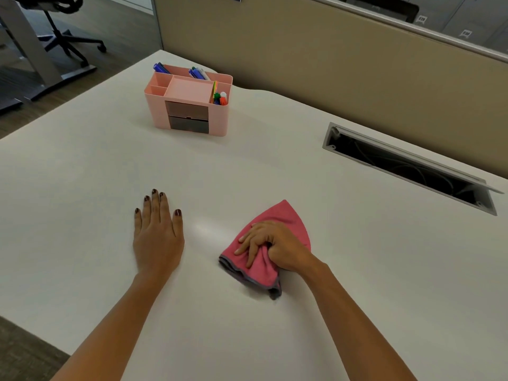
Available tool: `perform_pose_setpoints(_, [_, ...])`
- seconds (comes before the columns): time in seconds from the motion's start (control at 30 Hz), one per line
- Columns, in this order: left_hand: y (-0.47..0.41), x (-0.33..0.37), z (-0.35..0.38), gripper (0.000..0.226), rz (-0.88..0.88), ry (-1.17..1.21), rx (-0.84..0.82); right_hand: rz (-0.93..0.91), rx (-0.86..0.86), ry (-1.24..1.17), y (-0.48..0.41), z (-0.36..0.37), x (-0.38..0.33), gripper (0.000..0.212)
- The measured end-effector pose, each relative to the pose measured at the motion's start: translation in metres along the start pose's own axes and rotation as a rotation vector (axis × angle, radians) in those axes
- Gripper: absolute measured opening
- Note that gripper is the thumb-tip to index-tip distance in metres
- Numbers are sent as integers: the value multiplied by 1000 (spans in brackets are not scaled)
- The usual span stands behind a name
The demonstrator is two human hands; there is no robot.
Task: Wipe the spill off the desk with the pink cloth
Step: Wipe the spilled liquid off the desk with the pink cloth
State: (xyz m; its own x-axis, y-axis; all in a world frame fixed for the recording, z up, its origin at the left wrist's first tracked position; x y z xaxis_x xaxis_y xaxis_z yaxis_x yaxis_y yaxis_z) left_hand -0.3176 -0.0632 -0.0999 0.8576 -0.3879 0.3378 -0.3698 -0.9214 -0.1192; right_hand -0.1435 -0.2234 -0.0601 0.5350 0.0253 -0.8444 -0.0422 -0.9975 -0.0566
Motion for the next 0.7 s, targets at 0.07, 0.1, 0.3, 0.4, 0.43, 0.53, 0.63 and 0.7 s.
perform_pose_setpoints(0.07, [0,0,0,71,4,-3,-4,44,41,7,15,-9,2,48])
perform_pose_setpoints(0.1, [1,0,1,71,8,-7,-5,70,69,-2,23,-14,4,48])
perform_pose_setpoints(0.3, [1,-1,1,71,20,-25,4,320,504,-8,67,-59,14,61])
perform_pose_setpoints(0.4, [1,-1,2,71,28,-30,6,411,744,200,79,-79,18,38])
perform_pose_setpoints(0.43, [1,-1,1,71,29,-29,6,420,773,289,81,-83,23,30])
perform_pose_setpoints(0.53, [1,-1,1,71,35,-32,5,465,752,540,87,-75,41,35])
perform_pose_setpoints(0.63, [1,-1,1,71,38,-35,5,485,723,586,86,-55,52,44])
perform_pose_setpoints(0.7, [1,-1,1,70,37,-37,4,506,733,569,84,-47,51,45])
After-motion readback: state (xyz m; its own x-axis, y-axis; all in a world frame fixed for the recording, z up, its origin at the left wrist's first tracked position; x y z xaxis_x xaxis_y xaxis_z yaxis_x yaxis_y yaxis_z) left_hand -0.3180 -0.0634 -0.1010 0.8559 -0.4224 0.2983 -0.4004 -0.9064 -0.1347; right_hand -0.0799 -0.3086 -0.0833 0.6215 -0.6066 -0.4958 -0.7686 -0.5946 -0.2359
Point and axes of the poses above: each hand's wrist, its own y-axis away from the middle knuckle, its own z-axis out of the palm, x = y × z, the point moved 3 cm from there along -y, towards the middle knuckle, and after that the axes turned 6 degrees about -z, right-handed, at the moved point
